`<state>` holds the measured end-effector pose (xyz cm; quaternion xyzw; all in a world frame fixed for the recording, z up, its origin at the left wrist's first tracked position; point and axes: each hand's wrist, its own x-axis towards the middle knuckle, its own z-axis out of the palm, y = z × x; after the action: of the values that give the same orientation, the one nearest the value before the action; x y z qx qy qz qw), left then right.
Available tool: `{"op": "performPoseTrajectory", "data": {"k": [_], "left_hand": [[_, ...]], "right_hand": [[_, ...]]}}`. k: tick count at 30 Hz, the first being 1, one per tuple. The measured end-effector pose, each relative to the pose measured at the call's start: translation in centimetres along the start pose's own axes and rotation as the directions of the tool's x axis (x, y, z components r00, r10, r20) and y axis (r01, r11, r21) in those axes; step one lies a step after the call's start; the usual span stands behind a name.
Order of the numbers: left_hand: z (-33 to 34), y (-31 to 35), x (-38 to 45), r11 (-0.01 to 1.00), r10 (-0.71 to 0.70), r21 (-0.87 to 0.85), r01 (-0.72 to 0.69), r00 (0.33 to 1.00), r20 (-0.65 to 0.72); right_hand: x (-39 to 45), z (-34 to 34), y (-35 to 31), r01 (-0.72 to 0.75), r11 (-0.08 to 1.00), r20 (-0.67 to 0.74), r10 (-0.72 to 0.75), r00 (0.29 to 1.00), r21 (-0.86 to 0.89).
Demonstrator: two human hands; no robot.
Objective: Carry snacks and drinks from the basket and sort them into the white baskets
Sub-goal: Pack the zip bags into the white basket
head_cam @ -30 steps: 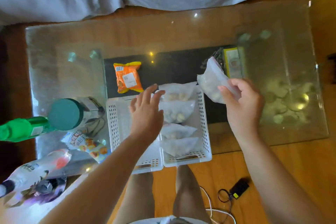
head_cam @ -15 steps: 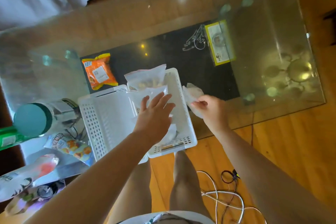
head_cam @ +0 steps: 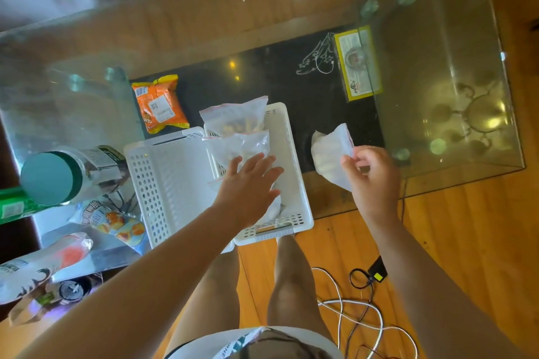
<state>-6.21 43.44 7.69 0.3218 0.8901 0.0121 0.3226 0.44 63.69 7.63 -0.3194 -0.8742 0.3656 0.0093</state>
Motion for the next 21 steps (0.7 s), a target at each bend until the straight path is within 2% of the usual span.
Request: {"op": "performPoseTrajectory", "data": {"k": [5, 9, 14, 19, 21], "left_hand": [[0.6, -0.2, -0.1, 0.998, -0.017, -0.066, 0.019, 0.999, 0.028], [0.6, -0.6, -0.4, 0.977, -0.096, -0.187, 0.101, 0.995, 0.033], [0.6, -2.1, -0.8, 0.972, -0.138, -0.182, 0.150, 0.988, 0.074], [0.8, -2.3, -0.4, 0.996, -0.048, -0.082, 0.040, 0.994, -0.099], [0.9, -2.4, 0.3, 1.000, -0.018, -0.011, 0.017, 0.996, -0.093]], "right_hand": [[0.4, 1.6, 1.7, -0.104, 0.986, 0.105, 0.118, 0.987, -0.132], [1.0, 2.0, 1.5, -0.155, 0.977, 0.151, 0.177, 0.973, -0.149], [0.1, 0.3, -1.2, -0.140, 0.990, 0.209, 0.141, 0.968, -0.020], [-2.2, -2.4, -3.9, -0.139, 0.978, 0.262, 0.096, 0.960, 0.154], [-2.9, -2.6, -4.7, -0.147, 0.968, 0.294, 0.083, 0.952, 0.203]]}}
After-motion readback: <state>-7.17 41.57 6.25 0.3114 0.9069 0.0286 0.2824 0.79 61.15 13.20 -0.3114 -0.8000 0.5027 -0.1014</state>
